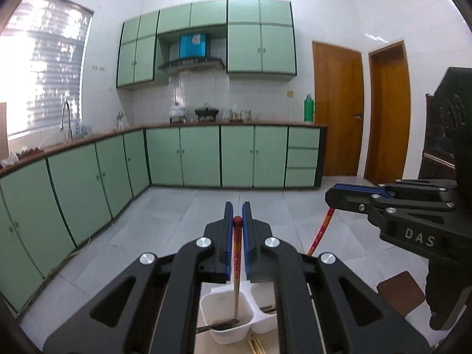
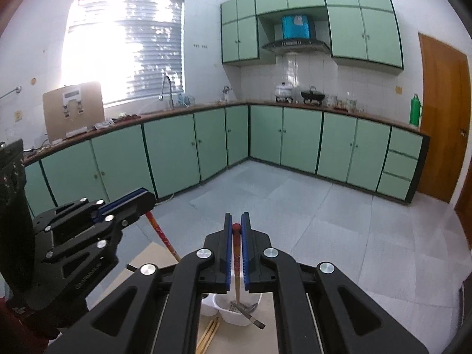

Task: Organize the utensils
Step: 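Lift both held red-patterned chopsticks and insert them into the white holder, then open both tools to release the chopsticks and pull back from the holder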

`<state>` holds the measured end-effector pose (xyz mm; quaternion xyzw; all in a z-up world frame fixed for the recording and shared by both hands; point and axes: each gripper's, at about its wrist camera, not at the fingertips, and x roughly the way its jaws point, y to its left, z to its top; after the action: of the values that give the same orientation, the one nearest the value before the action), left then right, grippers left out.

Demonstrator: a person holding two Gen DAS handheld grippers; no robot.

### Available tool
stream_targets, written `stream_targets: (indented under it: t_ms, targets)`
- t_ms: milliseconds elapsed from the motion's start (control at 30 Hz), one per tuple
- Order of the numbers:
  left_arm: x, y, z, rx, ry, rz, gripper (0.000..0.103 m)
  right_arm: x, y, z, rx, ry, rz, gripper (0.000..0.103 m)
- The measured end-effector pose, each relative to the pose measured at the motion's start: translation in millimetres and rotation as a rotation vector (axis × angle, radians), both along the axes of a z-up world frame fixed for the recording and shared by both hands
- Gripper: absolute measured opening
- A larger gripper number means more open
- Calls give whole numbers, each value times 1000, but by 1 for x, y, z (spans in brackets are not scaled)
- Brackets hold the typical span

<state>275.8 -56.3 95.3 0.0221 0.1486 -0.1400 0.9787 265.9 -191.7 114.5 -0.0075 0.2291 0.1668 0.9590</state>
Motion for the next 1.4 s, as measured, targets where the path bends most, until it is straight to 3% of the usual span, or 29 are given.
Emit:
stream_targets:
  t_ms: [200,267,467,633,733,867,1000,1133,1400]
  targets:
    - [19,6,-28,32,82,13,11,20,1,-38,-11,96,-3,6]
    - [17,13,-31,27,90,20,23,20,0,-44,-9,107,-7,7]
    - [-4,29,-27,15,69,38,41,6,-19,-42,12,90,-57,29]
    - [-38,42,-24,-8,54,61,54,-30,-35,-37,10,30,-108,51]
    - [-61,47,-29,-15,50,69,67,-56,-42,-39,20,-3,-131,66]
    - [-93,49,-47,-18,69,74,79,-91,-47,-52,60,-13,-143,79]
    - [-120,53,-73,-35,118,81,85,-118,-46,-72,97,2,-142,88]
    - [-140,55,-105,2,170,97,88,-141,-38,-98,83,21,-155,95]
    - [-159,69,-163,22,332,128,89,-166,-19,-156,62,128,-161,97]
